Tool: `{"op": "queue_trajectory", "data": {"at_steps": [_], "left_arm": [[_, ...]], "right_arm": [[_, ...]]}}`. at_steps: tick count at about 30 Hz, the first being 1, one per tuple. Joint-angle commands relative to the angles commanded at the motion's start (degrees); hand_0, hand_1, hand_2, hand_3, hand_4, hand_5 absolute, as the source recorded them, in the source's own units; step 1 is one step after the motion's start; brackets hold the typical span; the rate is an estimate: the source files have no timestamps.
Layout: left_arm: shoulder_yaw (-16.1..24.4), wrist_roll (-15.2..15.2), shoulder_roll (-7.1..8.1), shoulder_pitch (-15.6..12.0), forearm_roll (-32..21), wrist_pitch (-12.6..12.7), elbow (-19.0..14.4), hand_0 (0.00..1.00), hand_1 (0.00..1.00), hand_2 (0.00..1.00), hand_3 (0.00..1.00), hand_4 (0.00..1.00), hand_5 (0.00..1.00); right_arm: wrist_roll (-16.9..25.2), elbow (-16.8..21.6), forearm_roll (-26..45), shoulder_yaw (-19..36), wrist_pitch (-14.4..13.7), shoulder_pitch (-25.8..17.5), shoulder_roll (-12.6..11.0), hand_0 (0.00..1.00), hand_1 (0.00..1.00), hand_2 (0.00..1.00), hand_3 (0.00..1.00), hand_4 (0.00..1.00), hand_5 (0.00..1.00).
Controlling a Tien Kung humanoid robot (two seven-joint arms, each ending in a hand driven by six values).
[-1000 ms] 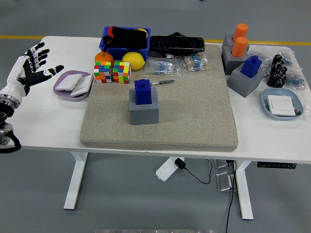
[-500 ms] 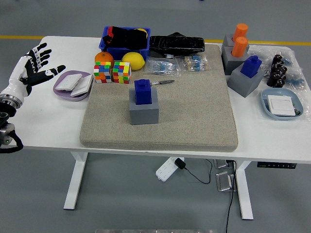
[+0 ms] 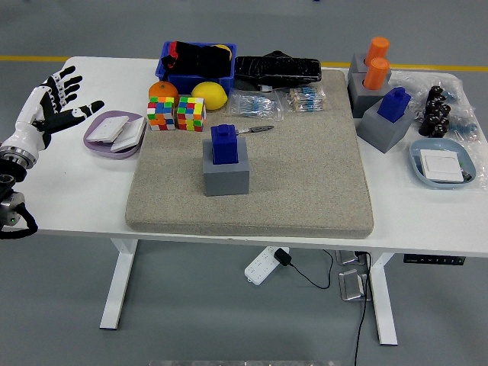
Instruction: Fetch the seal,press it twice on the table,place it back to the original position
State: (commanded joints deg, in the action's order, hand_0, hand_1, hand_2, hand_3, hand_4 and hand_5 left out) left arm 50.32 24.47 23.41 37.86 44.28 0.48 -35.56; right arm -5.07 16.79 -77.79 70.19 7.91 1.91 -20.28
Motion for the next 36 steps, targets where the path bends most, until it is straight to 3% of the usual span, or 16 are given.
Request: {"op": "queue_trajectory", "data": {"at_steps": [36], "left_arm": [[-0.37,-0.13,-0.11,0.22,-0.38,-0.06,-0.32,0.877,0.911,0.888,0.931,0.998,0.182]], "right_arm": [[0.5,0.07,0.26,0.24,-1.15,-0.29,-0.01,0.783,0.696,0.705,0.699,0.864,0.605]]}}
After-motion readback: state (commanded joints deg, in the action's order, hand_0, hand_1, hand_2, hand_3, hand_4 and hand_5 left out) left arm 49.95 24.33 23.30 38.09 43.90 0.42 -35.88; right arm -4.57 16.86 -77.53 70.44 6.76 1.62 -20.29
